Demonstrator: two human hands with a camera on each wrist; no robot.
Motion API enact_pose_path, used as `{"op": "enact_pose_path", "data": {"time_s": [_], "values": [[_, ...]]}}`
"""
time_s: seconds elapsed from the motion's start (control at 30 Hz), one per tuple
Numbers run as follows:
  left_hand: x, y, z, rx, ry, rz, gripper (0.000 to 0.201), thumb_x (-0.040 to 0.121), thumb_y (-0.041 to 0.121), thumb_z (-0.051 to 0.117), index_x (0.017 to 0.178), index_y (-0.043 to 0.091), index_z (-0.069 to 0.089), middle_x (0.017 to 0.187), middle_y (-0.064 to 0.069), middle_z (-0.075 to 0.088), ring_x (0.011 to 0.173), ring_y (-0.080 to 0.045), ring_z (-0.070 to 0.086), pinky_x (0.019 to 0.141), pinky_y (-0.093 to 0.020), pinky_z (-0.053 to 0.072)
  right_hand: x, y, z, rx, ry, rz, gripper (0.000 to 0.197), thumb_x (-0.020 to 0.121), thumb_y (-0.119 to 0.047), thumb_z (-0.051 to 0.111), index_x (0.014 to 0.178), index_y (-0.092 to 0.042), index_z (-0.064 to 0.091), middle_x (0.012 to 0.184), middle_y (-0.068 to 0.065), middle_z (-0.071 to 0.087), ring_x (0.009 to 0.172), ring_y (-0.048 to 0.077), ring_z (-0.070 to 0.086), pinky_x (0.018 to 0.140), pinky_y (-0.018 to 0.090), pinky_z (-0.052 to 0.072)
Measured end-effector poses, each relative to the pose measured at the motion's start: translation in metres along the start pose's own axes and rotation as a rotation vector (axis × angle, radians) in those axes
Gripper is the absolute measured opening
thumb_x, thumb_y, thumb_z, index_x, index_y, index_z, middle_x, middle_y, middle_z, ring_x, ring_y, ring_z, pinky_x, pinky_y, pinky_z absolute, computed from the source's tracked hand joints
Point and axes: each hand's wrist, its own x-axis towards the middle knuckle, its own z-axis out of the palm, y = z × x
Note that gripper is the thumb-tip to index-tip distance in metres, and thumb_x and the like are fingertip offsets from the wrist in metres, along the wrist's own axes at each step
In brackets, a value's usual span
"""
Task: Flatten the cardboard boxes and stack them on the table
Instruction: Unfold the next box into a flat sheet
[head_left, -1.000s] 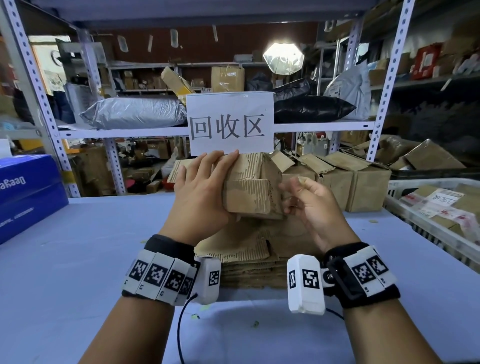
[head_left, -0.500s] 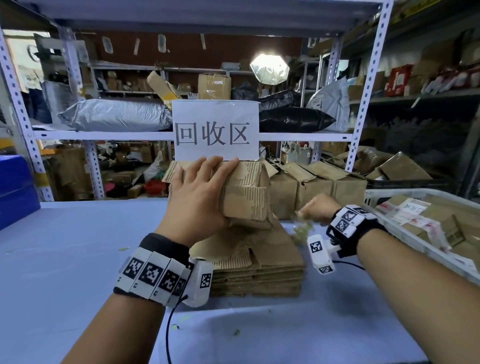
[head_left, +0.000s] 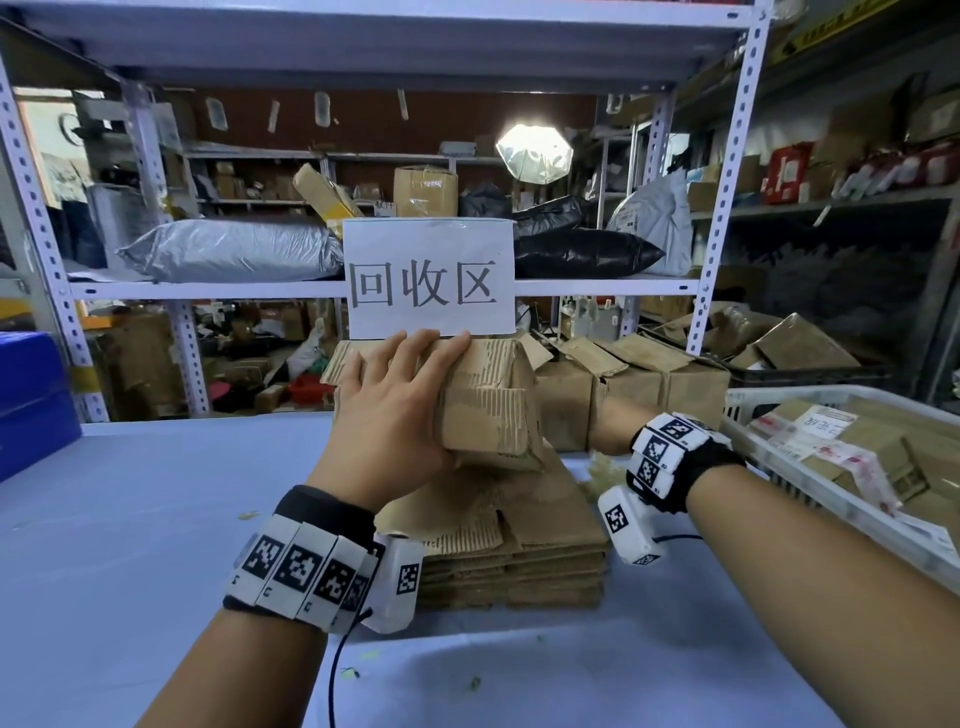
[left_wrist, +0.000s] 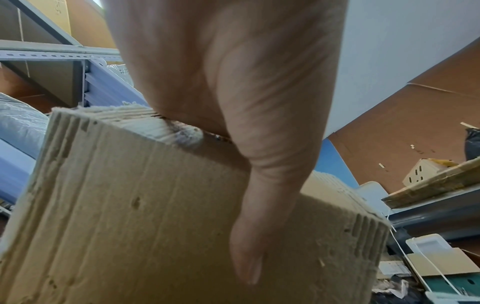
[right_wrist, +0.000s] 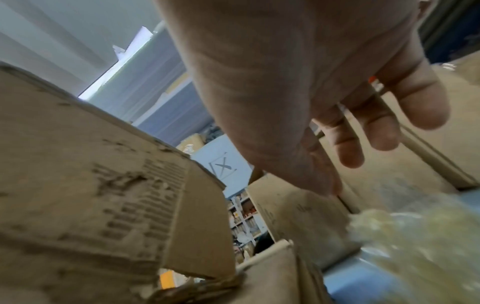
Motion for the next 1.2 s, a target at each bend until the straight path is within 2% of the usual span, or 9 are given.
{"op": "enact_pose_path", "data": {"time_s": [0.07,0.13,0.23,0.3,0.47,0.73,0.8,0.93,1.2], "values": [[0.000,-0.002,-0.001,0.005,-0.005,-0.009,0.116,0.064,0.059,0.081,0.159,0.039,0.017,0.158,0.001,0.030,0.150,-0.031,0.023,0.118,-0.064,0.019,-0.012,-0.011,-0.013,0.031,0.114,-0.021,0.016,0.095,-0.021,0.053,0.090,-0.012,0.065,0.095,0.011,0.065,0.081,0.025,0.062,0.067,0.030,0.049],[-0.001,-0.003,-0.002,0.010,-0.005,-0.025,0.116,0.063,0.060,0.081,0.159,0.040,0.018,0.158,0.002,0.030,0.150,-0.033,0.023,0.117,-0.067,0.018,-0.021,-0.021,-0.021,0.136,0.246,-0.119,0.014,0.094,-0.019,0.054,0.095,-0.012,0.066,0.102,0.008,0.067,0.090,0.026,0.064,0.075,0.033,0.052],[-0.002,-0.004,-0.006,0.007,-0.012,-0.135,0.115,0.061,0.072,0.075,0.155,0.048,0.014,0.160,0.009,0.025,0.149,-0.037,0.017,0.108,-0.082,0.006,-0.037,-0.039,-0.031,0.548,0.264,-0.441,0.072,0.086,0.008,0.050,0.147,-0.029,0.040,0.142,-0.002,0.041,0.121,0.021,0.053,0.093,0.037,0.050],[-0.002,-0.007,-0.009,0.005,-0.038,-0.236,0.116,0.059,0.080,0.072,0.153,0.054,0.008,0.160,0.014,0.021,0.150,-0.039,0.014,0.105,-0.085,0.006,-0.049,-0.052,-0.039,0.559,0.209,-0.631,0.105,0.079,0.015,0.053,0.156,-0.042,0.010,0.160,-0.016,0.012,0.144,0.016,0.029,0.107,0.034,0.042],[-0.002,-0.016,-0.013,-0.088,-0.017,-0.343,0.122,0.057,0.076,0.079,0.154,0.054,0.007,0.160,0.013,0.021,0.143,-0.037,0.020,0.108,-0.067,0.033,-0.053,-0.075,-0.040,0.477,0.107,-0.786,0.139,0.066,-0.022,0.087,0.150,-0.050,-0.020,0.164,-0.012,0.006,0.146,0.010,0.020,0.117,0.035,0.027],[-0.012,-0.028,-0.013,-0.334,0.077,-0.401,0.118,0.053,0.086,0.065,0.155,0.048,0.022,0.157,0.005,0.023,0.144,-0.024,0.019,0.116,-0.050,0.027,-0.050,-0.074,-0.028,0.638,0.081,-0.681,0.117,0.072,-0.054,0.083,0.145,-0.065,-0.008,0.147,-0.013,0.015,0.141,0.021,0.030,0.114,0.038,0.030],[-0.013,-0.040,-0.018,-0.611,0.217,-0.594,0.101,0.068,0.076,0.065,0.155,0.035,0.035,0.154,-0.005,0.035,0.141,-0.025,0.033,0.116,-0.043,0.033,-0.052,-0.075,-0.027,0.745,0.104,-0.646,0.094,0.082,-0.060,0.070,0.149,-0.055,0.005,0.153,-0.005,0.016,0.142,0.025,0.031,0.116,0.045,0.032],[-0.019,-0.058,-0.025,-1.039,0.199,-0.903,0.041,0.101,0.041,0.058,0.135,0.019,0.060,0.126,-0.004,0.063,0.106,-0.019,0.058,0.072,-0.034,0.042,-0.056,-0.081,-0.017,0.898,0.081,-0.606,0.072,0.089,-0.061,0.052,0.152,-0.047,0.021,0.159,0.002,0.027,0.144,0.025,0.034,0.113,0.044,0.035],[-0.025,-0.051,-0.020,-1.126,0.220,-0.796,0.062,0.093,-0.008,0.049,0.151,0.014,0.042,0.113,0.010,0.065,0.101,-0.008,0.061,0.071,-0.028,0.049,-0.053,-0.086,0.005,1.356,0.198,-0.473,0.075,0.096,-0.029,0.065,0.157,-0.033,0.022,0.160,-0.003,0.033,0.142,0.009,0.035,0.109,0.027,0.032]]}}
